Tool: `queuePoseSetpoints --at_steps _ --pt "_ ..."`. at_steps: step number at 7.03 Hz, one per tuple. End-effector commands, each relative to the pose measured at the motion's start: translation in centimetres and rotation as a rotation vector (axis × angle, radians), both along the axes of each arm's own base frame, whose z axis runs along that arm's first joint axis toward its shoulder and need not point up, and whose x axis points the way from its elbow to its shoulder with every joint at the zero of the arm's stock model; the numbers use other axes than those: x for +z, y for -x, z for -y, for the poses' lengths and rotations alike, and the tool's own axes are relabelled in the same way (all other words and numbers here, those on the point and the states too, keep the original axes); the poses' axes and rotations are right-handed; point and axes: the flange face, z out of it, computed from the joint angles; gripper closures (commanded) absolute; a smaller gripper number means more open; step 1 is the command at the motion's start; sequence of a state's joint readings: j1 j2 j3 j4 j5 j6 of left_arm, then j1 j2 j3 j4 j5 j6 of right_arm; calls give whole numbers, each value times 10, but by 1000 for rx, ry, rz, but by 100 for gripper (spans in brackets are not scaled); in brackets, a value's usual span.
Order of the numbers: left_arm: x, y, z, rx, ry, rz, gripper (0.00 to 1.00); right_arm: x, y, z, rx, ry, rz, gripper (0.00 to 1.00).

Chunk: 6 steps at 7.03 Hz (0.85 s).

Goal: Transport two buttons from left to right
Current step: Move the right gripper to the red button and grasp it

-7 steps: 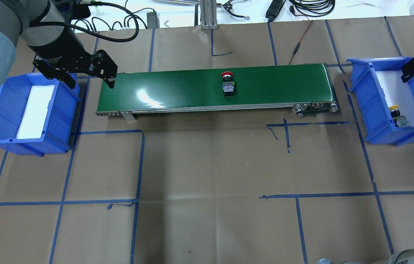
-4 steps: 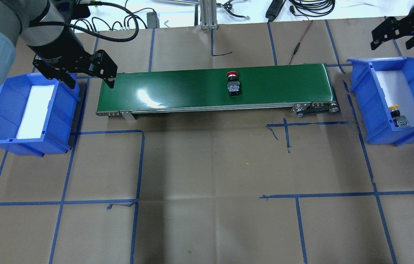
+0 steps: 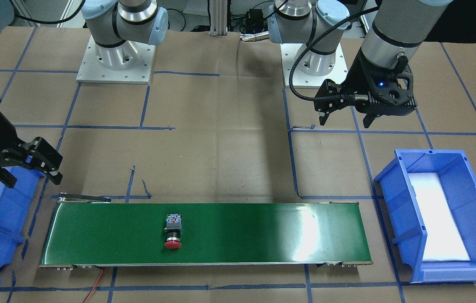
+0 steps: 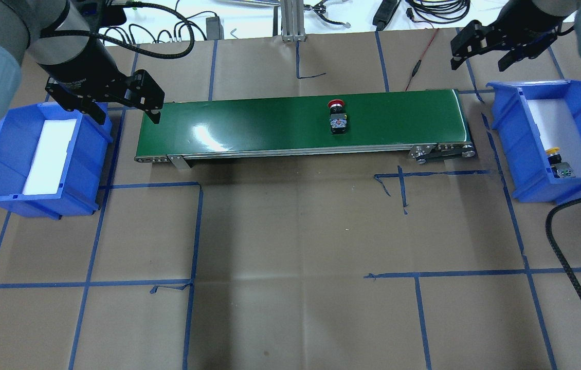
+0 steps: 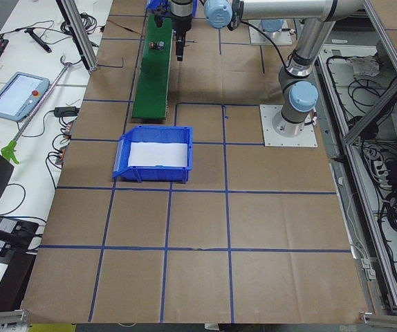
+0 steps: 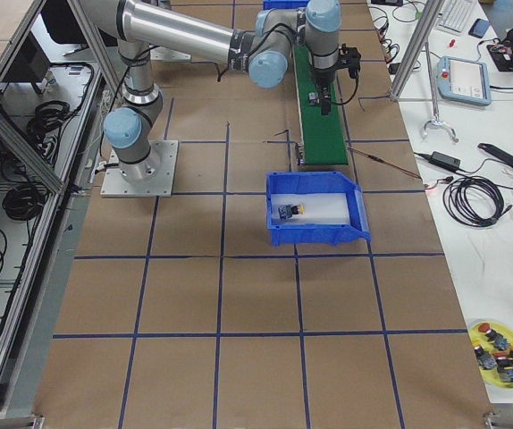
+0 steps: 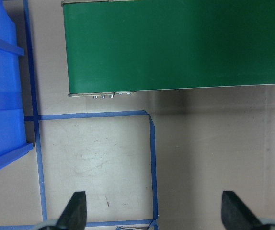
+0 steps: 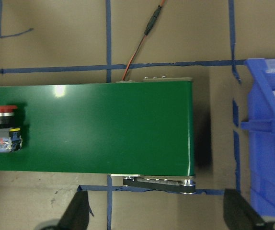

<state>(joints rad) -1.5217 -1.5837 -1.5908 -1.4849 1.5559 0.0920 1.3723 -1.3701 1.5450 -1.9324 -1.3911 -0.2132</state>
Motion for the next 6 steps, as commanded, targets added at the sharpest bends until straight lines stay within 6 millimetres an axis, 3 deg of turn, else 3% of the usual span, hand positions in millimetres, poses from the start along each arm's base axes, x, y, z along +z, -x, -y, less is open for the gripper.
queuePoseSetpoints --at_steps 1,3,6 --pt "0 0 0 1 1 0 0 -19 -41 12 61 132 -41 1" --pt "0 0 0 0 1 1 0 -53 -63 20 80 158 -109 1" --pt "0 0 0 0 1 0 0 -103 -74 30 23 55 -125 1"
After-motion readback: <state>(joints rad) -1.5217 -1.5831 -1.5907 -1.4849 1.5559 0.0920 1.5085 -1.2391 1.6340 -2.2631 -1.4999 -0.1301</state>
